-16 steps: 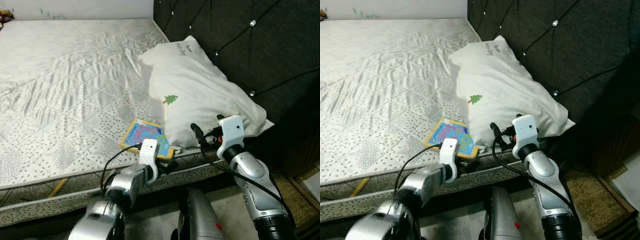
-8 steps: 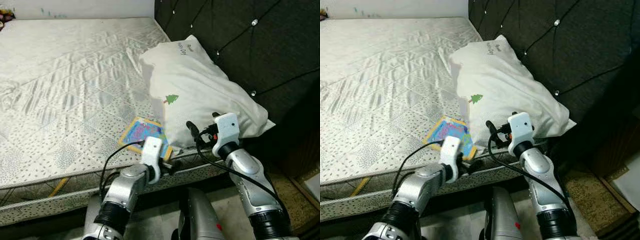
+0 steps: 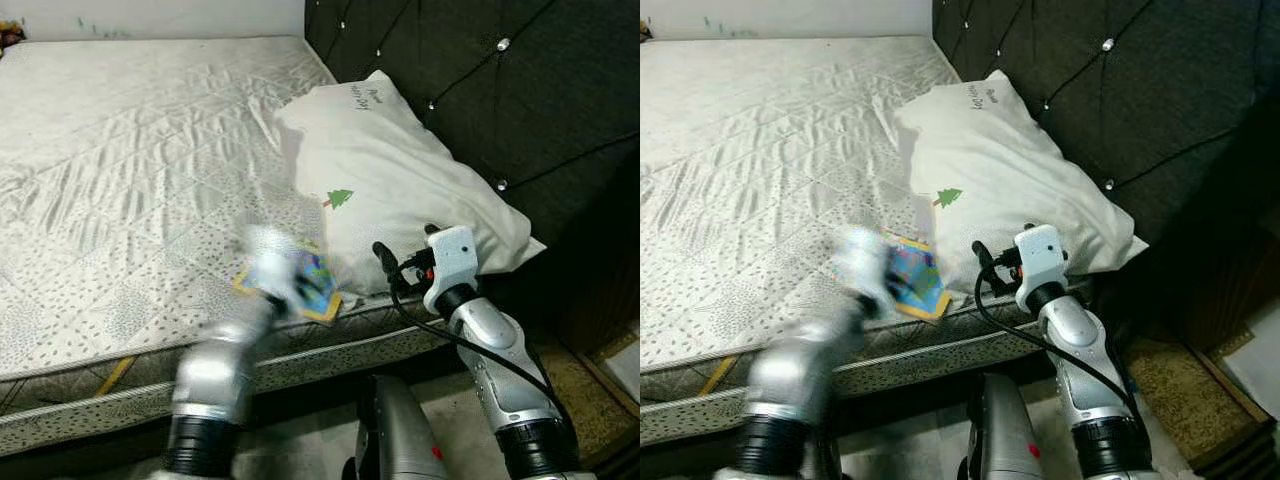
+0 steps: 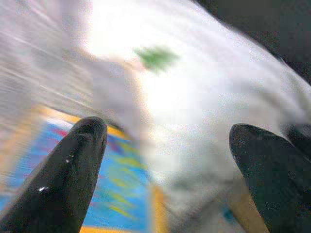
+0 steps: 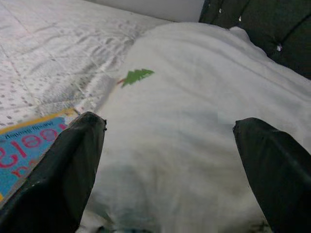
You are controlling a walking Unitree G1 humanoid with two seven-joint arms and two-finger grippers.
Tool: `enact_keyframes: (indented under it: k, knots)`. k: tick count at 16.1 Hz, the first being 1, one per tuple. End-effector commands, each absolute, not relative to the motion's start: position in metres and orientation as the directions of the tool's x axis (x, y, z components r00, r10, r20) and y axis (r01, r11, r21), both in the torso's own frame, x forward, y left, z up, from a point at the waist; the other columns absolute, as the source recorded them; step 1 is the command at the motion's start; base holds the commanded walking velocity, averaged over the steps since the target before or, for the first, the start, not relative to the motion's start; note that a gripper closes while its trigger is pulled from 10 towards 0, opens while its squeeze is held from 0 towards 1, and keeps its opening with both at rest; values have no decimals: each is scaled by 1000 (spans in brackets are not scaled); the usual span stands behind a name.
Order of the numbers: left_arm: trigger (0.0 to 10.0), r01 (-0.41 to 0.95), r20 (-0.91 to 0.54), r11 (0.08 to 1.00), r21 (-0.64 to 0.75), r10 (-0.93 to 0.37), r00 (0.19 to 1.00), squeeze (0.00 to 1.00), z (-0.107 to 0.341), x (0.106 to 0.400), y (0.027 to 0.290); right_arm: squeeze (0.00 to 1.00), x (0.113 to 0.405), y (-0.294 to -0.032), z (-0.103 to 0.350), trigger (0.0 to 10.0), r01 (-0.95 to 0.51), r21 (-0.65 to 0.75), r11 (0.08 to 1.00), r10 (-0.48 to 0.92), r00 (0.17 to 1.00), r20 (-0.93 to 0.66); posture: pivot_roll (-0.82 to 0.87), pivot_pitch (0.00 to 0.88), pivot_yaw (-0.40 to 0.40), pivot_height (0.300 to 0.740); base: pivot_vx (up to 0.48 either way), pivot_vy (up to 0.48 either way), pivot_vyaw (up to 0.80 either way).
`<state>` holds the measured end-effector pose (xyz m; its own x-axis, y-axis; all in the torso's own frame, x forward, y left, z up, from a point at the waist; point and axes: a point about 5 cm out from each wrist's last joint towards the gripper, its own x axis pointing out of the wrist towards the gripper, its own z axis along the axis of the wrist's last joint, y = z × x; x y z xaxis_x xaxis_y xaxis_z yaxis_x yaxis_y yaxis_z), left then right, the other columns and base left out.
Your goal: Clean up the room
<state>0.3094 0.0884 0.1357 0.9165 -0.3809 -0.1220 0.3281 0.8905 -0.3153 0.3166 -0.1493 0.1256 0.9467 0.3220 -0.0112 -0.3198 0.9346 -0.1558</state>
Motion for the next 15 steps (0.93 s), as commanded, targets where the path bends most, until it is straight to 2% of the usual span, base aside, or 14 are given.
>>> enact_keyframes:
  k: [1, 5, 7, 10, 15]
  knots:
    - [10000, 223, -147, 918, -328, -282, 948, 0, 128, 309, 110, 0, 318, -152, 128, 10000, -311, -165, 936, 314, 949, -7, -62, 44, -66, 523, 0, 0, 0]
    - [10000, -61, -207, 966, -253, 7, 978, 0, 116, 317, 185, 0, 317, -159, 125, 10000, -286, -179, 941, 287, 958, -21, -64, 74, -69, 523, 0, 0, 0]
    - [10000, -145, -291, 956, -255, 67, 954, 0, 105, 324, 210, 0, 314, -164, 123, 10000, -268, -184, 946, 267, 963, -31, -73, 93, -68, 523, 0, 0, 0]
    - [10000, -161, -341, 938, -308, 49, 939, 0, 97, 333, 218, 0, 310, -166, 120, 10000, -260, -186, 948, 257, 966, -40, -84, 97, -65, 523, 0, 0, 0]
    - [10000, -65, -432, 907, -416, -134, 892, 0, 72, 345, 195, 0, 309, -168, 123, 10000, -248, -195, 949, 245, 969, -38, -106, 103, -70, 523, 0, 0, 0]
